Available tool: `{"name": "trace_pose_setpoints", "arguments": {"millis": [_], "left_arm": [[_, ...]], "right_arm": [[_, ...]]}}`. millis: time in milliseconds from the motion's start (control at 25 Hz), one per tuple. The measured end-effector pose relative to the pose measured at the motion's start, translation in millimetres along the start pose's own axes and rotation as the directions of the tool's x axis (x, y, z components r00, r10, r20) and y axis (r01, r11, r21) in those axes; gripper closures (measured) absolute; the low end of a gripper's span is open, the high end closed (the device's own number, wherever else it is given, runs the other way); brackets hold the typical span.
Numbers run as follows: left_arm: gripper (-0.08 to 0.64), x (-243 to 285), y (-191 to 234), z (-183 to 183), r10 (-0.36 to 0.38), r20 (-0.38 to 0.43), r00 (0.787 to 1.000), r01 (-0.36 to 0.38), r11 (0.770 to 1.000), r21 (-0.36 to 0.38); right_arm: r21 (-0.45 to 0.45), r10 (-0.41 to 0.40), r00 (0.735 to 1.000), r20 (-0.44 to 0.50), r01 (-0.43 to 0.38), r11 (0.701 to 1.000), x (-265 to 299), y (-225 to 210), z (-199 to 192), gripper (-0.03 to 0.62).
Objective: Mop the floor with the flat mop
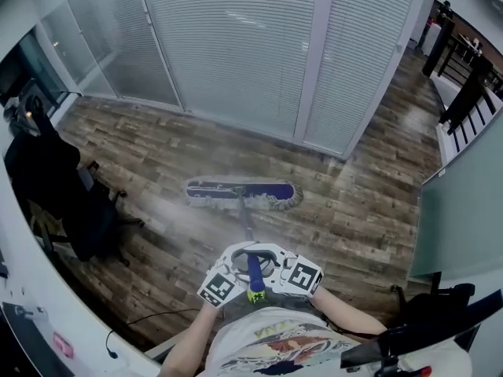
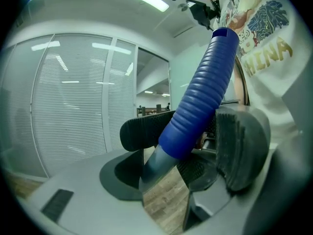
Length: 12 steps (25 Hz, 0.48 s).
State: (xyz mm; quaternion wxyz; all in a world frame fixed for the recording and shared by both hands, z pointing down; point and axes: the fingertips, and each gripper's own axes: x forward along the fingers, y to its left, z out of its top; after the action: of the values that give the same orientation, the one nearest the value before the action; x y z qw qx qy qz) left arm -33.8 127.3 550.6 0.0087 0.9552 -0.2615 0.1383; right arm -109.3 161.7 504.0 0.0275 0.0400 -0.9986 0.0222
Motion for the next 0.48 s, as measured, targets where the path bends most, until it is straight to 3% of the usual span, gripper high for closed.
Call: {"name": "trace_pose_setpoints", "arguments": {"millis": [200,480], "left_arm": [[0.37,12,-73,5,-0.007,-0.008,1.0,0.007,1.0,0.003],[0.367,25,-182,11,-0.009,-0.012,1.0,0.009,1.0,0.004]], "right_arm": [[0.046,-0.019,1.0,0.014,0.019,0.999,-52,52,-5,0.364],[0.018,-0.015,1.0,-0.005,0.015,1.0,-127,132,-20,0.365]]}}
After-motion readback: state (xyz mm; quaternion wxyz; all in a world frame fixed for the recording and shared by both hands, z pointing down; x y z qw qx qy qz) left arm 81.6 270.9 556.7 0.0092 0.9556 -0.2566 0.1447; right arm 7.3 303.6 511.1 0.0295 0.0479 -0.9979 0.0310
